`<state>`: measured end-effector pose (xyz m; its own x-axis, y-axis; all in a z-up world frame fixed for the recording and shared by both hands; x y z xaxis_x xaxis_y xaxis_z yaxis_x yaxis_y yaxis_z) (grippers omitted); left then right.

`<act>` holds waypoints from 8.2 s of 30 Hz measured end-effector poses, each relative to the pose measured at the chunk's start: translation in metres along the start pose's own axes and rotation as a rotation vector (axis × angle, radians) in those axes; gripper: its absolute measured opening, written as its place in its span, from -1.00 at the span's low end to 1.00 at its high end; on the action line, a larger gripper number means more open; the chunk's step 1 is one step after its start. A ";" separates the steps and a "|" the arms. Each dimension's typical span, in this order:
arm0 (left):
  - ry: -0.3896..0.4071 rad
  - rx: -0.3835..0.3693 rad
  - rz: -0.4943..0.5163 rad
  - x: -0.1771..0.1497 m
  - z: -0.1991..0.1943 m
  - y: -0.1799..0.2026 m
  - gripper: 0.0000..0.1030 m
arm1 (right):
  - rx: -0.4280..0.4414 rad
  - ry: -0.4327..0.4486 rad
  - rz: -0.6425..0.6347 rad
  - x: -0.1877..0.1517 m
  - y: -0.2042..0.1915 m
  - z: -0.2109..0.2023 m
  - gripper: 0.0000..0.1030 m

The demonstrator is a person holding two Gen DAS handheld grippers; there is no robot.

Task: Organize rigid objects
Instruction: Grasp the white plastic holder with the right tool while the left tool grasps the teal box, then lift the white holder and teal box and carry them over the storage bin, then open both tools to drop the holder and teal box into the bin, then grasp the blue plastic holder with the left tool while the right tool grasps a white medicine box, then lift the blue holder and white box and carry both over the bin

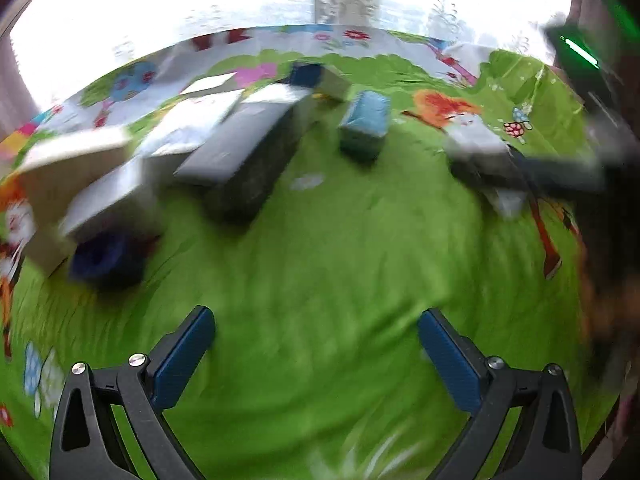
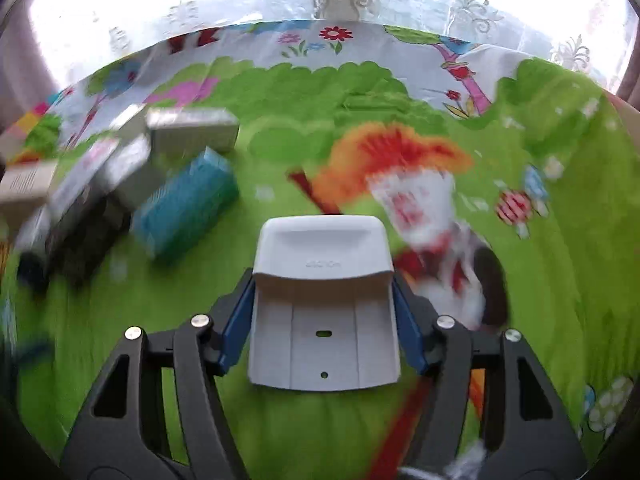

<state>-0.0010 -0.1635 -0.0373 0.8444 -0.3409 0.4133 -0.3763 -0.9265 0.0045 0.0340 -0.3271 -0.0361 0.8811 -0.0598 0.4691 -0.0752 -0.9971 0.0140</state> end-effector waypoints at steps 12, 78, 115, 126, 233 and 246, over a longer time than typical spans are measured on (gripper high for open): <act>0.012 -0.017 0.024 0.119 0.058 0.037 0.61 | 0.019 0.048 -0.026 -0.068 0.023 -0.037 0.32; 0.711 0.287 -0.201 -0.176 -0.243 -0.108 -0.34 | 0.337 0.796 -0.373 -0.127 -0.185 -0.264 0.30; 0.343 0.400 -0.710 -0.364 -0.244 -0.267 -0.34 | 0.679 0.388 -1.023 -0.214 -0.441 -0.263 0.30; 0.206 0.344 -0.905 -0.414 -0.218 -0.304 -0.34 | 0.654 0.203 -1.192 -0.258 -0.501 -0.228 0.30; 0.504 0.161 -0.024 -0.026 -0.143 -0.007 -0.03 | 0.163 0.621 0.035 -0.072 -0.042 -0.174 -0.15; 1.016 0.245 0.041 -0.046 -0.280 0.045 -0.02 | -0.007 1.126 0.090 -0.117 -0.030 -0.303 -0.15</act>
<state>-0.1635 -0.1454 0.1986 0.0718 -0.1836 0.9804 -0.2142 -0.9628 -0.1647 -0.2088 -0.2760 0.1765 -0.0502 -0.0509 0.9974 -0.1227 -0.9908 -0.0567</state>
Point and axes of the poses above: each gripper's, at about its wrist camera, not at the fingertips, and z roughly the way its jaws point, y to its right, x to its top, the point moved 5 cm from there along z, roughly the way its jaws point, and after that the axes turned 7 degrees about -y, right-handed, at the moved point
